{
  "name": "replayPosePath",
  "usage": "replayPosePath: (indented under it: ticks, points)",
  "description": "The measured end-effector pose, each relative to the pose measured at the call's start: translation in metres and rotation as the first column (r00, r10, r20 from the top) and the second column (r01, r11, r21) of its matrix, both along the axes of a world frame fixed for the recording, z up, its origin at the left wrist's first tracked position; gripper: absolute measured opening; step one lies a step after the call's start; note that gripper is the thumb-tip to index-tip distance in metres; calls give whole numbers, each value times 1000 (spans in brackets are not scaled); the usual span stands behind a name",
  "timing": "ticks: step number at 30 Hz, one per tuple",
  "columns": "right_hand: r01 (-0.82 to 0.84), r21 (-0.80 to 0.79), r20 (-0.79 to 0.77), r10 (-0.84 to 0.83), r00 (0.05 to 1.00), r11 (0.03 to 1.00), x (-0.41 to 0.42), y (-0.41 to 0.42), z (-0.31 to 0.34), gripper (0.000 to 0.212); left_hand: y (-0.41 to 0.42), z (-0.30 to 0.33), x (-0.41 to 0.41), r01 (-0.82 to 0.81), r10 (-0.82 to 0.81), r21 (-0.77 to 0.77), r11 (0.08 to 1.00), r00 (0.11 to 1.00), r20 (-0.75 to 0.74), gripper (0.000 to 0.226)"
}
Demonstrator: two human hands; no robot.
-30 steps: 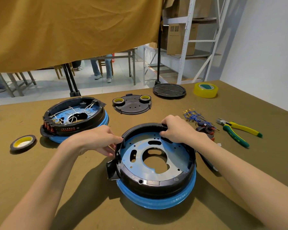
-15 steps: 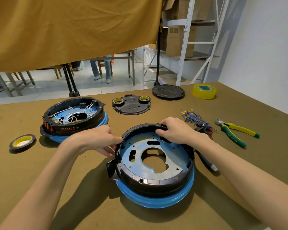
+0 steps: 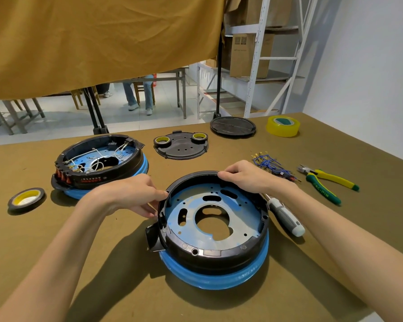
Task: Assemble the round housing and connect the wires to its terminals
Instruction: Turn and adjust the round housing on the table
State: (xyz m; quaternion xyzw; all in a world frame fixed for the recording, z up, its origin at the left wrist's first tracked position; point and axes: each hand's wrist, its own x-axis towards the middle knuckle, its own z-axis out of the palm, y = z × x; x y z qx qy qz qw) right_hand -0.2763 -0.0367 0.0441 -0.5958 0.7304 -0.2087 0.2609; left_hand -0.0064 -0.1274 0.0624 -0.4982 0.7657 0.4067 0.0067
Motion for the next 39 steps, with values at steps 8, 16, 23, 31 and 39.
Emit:
replayPosePath:
  ticks: [8,16,23,31,39]
  points:
    - [164,21,-336,-148,930,986,0,37,-11,37,-6,5,-14,265,-238,-198,944,959,151,58]
    - [101,-8,-235,-100,967,995,-1,23,-5,46,0,-21,-49,186,-244,-273,944,950,-197,42]
    - [-34,-26,-213,28,977,999,0,1,6,45,23,-56,-38,-161,40,-296,942,925,-378,38]
    - [65,-8,-278,-65,958,998,-6,19,-9,38,35,-67,-39,-319,145,-272,908,847,-511,41]
    - [-57,-30,-108,54,993,998,-7,8,-7,33,50,-79,-34,-425,242,-211,880,784,-572,40]
